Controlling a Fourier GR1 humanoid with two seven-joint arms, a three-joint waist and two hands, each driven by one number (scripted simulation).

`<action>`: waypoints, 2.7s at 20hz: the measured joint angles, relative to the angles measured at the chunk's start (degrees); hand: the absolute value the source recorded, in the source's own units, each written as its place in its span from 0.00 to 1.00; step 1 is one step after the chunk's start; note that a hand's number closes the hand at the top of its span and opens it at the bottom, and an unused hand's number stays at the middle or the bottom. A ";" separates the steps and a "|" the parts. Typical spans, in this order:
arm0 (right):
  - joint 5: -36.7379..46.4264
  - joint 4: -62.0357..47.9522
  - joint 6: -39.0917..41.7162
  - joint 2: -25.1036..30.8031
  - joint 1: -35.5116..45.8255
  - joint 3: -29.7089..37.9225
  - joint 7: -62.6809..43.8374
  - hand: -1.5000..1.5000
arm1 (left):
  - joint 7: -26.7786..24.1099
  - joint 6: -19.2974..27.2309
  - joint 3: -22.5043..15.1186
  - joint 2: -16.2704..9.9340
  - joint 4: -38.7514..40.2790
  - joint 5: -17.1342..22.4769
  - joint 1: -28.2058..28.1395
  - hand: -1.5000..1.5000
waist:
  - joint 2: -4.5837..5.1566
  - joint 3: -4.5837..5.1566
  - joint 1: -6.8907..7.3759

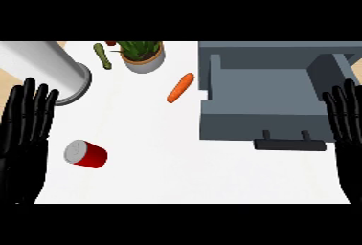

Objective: Pick up the can, place it into the drawer and close the drawer

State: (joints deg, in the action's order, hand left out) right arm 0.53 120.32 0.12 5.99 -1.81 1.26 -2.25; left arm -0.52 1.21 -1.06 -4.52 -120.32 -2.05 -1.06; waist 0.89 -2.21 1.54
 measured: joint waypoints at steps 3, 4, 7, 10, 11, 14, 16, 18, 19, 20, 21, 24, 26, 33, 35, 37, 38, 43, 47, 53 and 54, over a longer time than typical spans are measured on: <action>-0.63 -1.68 0.16 -0.11 1.52 0.62 0.97 0.00 | -0.23 -2.67 0.05 -1.26 -1.75 2.31 -1.31 0.00 | -0.48 1.16 -0.51; -0.39 -1.51 -0.02 -0.30 1.39 0.67 1.63 0.00 | -0.94 -4.35 0.65 -2.03 -2.24 4.20 -2.14 0.00 | -0.59 1.40 -0.65; 0.00 -1.91 -0.62 -0.78 0.61 0.74 1.12 0.00 | 0.33 -8.45 1.53 -4.36 -2.96 8.55 -4.89 0.00 | -0.75 1.86 -0.84; -0.05 -2.41 -1.49 -0.82 -0.82 1.17 -4.02 0.00 | 6.12 -9.57 2.09 -6.29 -2.27 9.94 -8.00 0.00 | -0.80 2.03 -1.03; 0.34 -2.32 -1.84 -1.04 -1.21 0.80 -5.42 0.00 | 7.82 -9.73 2.14 -6.68 -2.81 10.25 -8.92 0.00 | -0.84 2.07 -1.07; 0.40 -1.31 -1.85 -1.04 -3.17 0.89 -7.70 0.00 | 11.63 -10.48 3.30 -7.55 -5.11 11.76 -11.34 0.00 | -0.92 2.14 -1.24; 0.60 -0.60 -1.70 -1.31 -4.22 0.53 -8.40 0.00 | 13.96 -11.12 4.68 -8.09 -6.64 13.11 -11.95 0.00 | -0.94 2.16 -1.32; -1.20 0.18 -0.49 -0.42 -4.95 2.29 -9.18 0.00 | 14.23 -11.65 4.90 -7.46 -6.76 12.91 -12.92 0.00 | -0.95 2.18 -1.40; -1.98 -0.42 0.24 -0.12 -5.37 3.08 -8.55 0.00 | 15.88 -11.58 5.58 -7.64 -7.66 13.77 -12.66 0.00 | -0.95 2.19 -1.42; -1.60 0.08 0.43 -0.73 -7.08 2.50 -7.62 0.00 | 15.56 -12.29 6.97 -7.86 -7.37 14.98 -13.08 0.00 | -0.96 2.19 -1.46; -1.31 -0.90 0.64 -1.15 -7.76 2.42 -6.02 0.00 | 16.33 -12.41 7.45 -7.75 -7.97 15.51 -13.28 0.00 | -0.97 2.20 -1.46; -1.22 -2.26 1.01 -1.49 -7.44 2.65 -5.01 0.00 | 17.96 -12.88 9.67 -7.58 -7.43 17.58 -12.62 0.00 | -0.94 2.19 -1.46; -1.56 -1.31 1.78 -1.62 -9.46 2.89 -4.21 0.00 | 18.08 -13.10 10.60 -7.13 -6.70 17.53 -12.67 0.00 | -0.95 2.19 -1.53; -3.19 -0.70 4.06 -1.17 -10.87 5.30 -3.55 0.00 | 18.45 -15.16 14.02 -6.61 -2.96 17.91 -11.32 0.00 | -0.94 2.21 -1.57; -3.82 -0.55 5.05 -1.03 -11.84 6.24 -2.86 0.00 | 18.32 -15.75 14.65 -6.34 -2.41 17.69 -11.11 0.00 | -0.95 2.21 -1.59; -3.95 -1.12 5.72 -0.99 -12.24 7.01 -1.81 0.00 | 17.99 -15.46 13.95 -5.66 -0.58 15.96 -9.53 0.00 | -0.94 2.21 -1.64; -3.67 -0.85 5.77 -1.22 -12.37 6.96 -1.76 0.00 | 17.65 -15.45 13.39 -4.99 -0.20 15.13 -9.48 0.00 | -0.93 2.20 -1.64; -4.00 -1.44 6.74 -1.44 -12.10 7.94 -1.83 0.00 | 14.02 -17.31 13.68 -3.95 4.52 13.23 -9.18 0.00 | -0.93 2.21 -1.62; -3.88 -2.33 7.37 -1.34 -11.36 8.64 -1.61 0.00 | 10.03 -17.02 13.24 -2.59 8.97 9.88 -8.17 0.00 | -0.92 2.22 -1.63; -3.47 -2.13 8.49 -2.18 -12.98 9.13 -0.12 0.00 | 4.24 -18.39 15.21 -2.77 15.66 8.39 -8.19 0.00 | -0.92 2.22 -1.65; -3.04 -2.49 8.33 -2.69 -13.01 8.81 0.16 0.00 | 3.60 -18.03 14.94 -2.25 16.22 7.64 -8.32 0.00 | -0.93 2.21 -1.64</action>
State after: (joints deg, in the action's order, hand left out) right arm -2.51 117.83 8.45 3.29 -14.82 10.06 -2.09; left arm 3.07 -16.82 13.87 -6.77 -104.10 5.59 -9.38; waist -0.03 0.01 -0.09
